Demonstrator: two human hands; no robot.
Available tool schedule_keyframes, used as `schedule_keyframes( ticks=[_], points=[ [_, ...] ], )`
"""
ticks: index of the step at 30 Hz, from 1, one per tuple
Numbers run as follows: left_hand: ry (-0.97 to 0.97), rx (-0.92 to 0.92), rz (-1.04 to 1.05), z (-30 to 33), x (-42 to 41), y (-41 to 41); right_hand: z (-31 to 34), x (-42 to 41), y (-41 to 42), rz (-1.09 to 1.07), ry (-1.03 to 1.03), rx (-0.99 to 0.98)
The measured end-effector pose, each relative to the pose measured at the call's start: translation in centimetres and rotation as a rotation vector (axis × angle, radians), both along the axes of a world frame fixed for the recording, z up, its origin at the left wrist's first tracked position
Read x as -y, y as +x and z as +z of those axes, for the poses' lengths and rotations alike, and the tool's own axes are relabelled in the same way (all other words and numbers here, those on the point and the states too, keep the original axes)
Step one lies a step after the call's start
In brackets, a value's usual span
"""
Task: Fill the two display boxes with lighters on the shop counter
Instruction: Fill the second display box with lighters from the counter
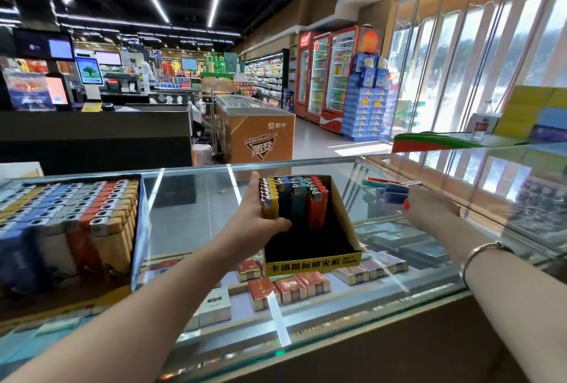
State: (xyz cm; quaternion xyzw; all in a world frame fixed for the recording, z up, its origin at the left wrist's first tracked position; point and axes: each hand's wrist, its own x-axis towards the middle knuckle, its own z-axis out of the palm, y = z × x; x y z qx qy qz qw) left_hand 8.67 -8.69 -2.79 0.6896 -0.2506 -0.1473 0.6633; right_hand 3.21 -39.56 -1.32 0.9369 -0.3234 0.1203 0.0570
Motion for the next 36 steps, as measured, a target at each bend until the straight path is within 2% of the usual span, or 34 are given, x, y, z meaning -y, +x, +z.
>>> schedule_keyframes(
  ticks=[4, 9, 14, 19, 24, 29, 36],
  points=[
    [-0.005, -0.016, -0.005, -0.3, 0.0, 0.1, -0.8, -0.7, 0.6, 0.115, -0.135, -0.014],
    [-0.016, -0.044, -0.018, -0.3, -0.1, 0.2, -0.7, -0.4, 1.3, 0.259, -0.18, 0.04],
    [-0.038, -0.03, -0.012, -0.3, -0.1, 0.1, -0.2, 0.1, 1.6, 0.332, 0.051, -0.002],
    [-0.04, -0.025, -0.006, -0.2, -0.1, 0.0, 0.4, -0.1, 2.4, 0.292, 0.064, -0.088],
    [0.01, -0.012, -0.014, 0.0, -0.3, 0.0, 1.0, 0.3, 2.5, 0.309, 0.186, -0.138],
    [0.048, 0.017, -0.035, 0.6, -0.6, 0.0, 1.2, -0.2, 2.6, 0.37, 0.147, -0.238],
    [0.12, 0.019, -0.054, 1.6, -1.4, 0.0, 1.4, -4.0, 2.8, 0.47, 0.161, -0.177]
  ],
)
